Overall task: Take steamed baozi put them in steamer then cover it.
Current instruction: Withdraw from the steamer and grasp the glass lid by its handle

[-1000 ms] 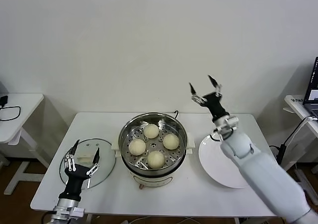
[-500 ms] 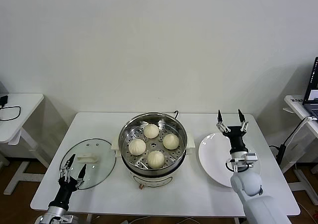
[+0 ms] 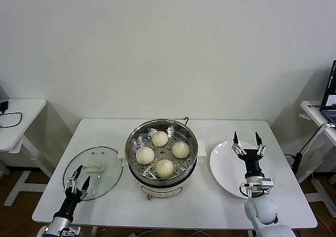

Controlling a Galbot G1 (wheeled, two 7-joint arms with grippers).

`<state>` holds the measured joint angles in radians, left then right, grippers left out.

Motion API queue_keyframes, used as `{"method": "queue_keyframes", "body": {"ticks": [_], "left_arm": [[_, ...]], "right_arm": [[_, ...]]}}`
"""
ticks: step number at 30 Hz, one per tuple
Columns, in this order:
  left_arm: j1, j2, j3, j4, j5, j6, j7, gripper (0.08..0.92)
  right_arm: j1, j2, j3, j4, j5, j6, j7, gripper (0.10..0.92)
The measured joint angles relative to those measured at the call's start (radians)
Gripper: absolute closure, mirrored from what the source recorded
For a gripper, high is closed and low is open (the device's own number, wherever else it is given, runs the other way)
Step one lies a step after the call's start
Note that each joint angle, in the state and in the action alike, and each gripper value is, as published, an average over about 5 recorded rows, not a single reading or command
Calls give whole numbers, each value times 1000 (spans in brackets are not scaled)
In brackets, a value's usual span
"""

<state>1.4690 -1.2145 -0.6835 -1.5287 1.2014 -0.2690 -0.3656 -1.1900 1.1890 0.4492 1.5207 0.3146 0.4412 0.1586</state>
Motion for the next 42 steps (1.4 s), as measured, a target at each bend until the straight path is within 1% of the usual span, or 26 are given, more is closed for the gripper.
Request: {"method": "queue_keyframes", "body": {"ticks": [24,42], "left_arm": [[-132,19,60,100,51,53,-12,177],[-203,19,99,158,56,85,8,177]], "right_arm": [[-30,29,16,-11,-40,4,-5,203],[-42,35,27,-12,-50,9,-7,203]]}}
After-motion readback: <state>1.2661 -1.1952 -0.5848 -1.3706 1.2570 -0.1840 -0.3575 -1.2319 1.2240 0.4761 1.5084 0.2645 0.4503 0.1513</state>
